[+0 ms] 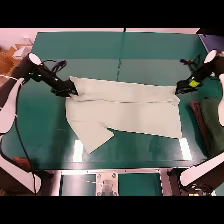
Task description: Fold the shirts.
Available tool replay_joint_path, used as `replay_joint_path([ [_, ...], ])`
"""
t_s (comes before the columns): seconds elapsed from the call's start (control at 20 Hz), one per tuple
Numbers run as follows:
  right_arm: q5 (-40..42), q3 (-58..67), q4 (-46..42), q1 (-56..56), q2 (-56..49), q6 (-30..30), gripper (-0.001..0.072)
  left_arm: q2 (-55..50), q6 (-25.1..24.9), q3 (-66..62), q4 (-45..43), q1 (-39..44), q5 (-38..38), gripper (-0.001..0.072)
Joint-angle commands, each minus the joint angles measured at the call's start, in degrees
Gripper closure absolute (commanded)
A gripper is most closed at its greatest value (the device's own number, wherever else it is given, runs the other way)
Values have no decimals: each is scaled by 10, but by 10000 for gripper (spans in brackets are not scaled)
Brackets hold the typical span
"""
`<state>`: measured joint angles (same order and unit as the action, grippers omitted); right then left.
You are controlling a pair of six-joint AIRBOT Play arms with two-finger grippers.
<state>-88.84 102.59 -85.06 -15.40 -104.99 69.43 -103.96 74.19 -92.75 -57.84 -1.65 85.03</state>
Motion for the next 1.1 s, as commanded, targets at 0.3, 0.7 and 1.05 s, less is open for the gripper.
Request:
replay_joint_path([
  [0.3,-2,-269,111,-105,265,117,289,211,18,287,4,-92,-13,93],
  [0.7,169,-735,210,-225,610,181,286,347,-28,642,136,-58,-212,248],
  [1.05,285,-909,332,-226,650,193,272,347,-27,668,214,74,-364,483],
])
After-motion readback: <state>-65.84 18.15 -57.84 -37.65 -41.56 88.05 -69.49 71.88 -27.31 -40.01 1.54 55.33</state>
